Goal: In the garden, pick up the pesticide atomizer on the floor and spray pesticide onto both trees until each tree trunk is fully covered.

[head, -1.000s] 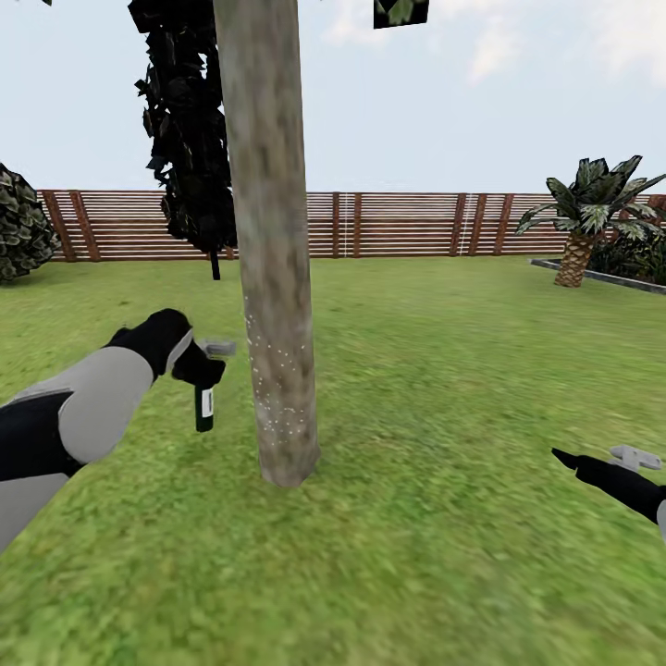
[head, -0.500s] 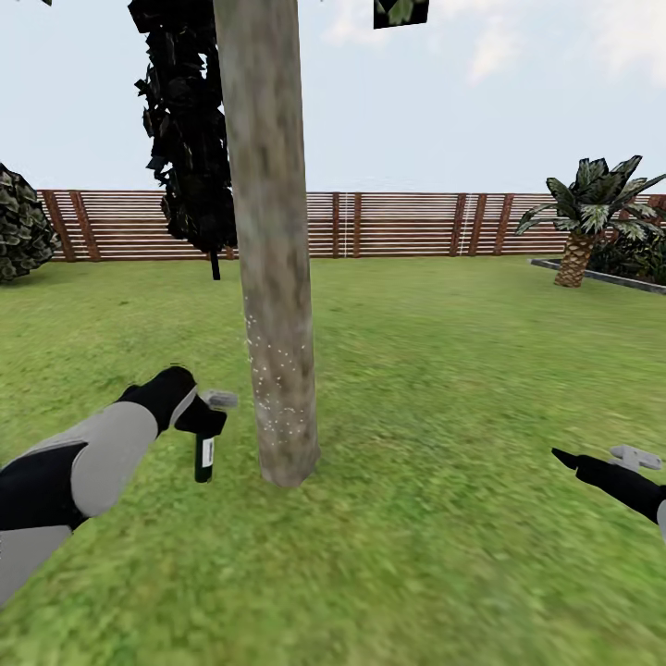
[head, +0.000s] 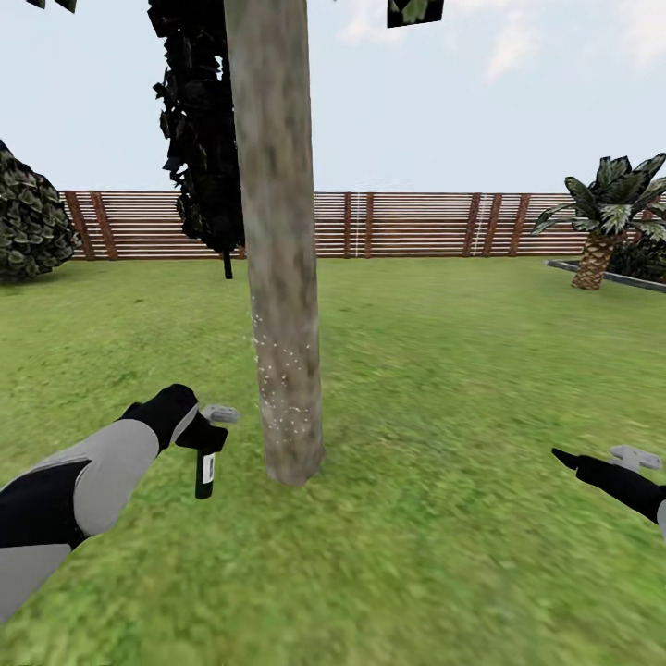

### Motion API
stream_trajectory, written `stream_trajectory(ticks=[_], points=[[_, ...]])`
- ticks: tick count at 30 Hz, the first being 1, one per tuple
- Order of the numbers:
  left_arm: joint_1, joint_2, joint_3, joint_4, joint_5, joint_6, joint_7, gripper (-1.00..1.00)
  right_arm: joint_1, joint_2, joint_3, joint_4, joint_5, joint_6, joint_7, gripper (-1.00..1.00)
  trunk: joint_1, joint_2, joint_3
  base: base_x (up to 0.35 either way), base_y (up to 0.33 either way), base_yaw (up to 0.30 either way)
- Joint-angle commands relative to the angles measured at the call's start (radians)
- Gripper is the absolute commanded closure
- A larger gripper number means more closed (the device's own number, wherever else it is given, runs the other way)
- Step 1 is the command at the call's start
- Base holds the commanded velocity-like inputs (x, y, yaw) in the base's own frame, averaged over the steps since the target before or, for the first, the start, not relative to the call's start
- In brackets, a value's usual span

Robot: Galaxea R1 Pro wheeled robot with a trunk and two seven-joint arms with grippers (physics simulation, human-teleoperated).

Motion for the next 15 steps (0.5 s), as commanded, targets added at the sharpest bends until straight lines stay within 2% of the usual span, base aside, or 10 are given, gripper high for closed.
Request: stream_trajectory(ticks=[1, 6, 15], points=[[0.000, 0.000, 0.000, 0.000, 0.000, 0.000, 0.000, 1.00, 0.000, 0.000, 0.000, 0.000, 0.000, 0.000, 0.000, -1.00, 0.000, 0.000, 0.000, 0.000, -0.293, 0.026], [0.000, 0.000, 0.000, 0.000, 0.001, 0.000, 0.000, 1.00, 0.000, 0.000, 0.000, 0.000, 0.000, 0.000, 0.000, -1.00, 0.000, 0.000, 0.000, 0.000, -0.306, 0.021], [0.000, 0.000, 0.000, 0.000, 0.002, -0.001, 0.000, 1.00, 0.000, 0.000, 0.000, 0.000, 0.000, 0.000, 0.000, -1.00, 0.000, 0.000, 0.000, -0.006, -0.308, 0.244]])
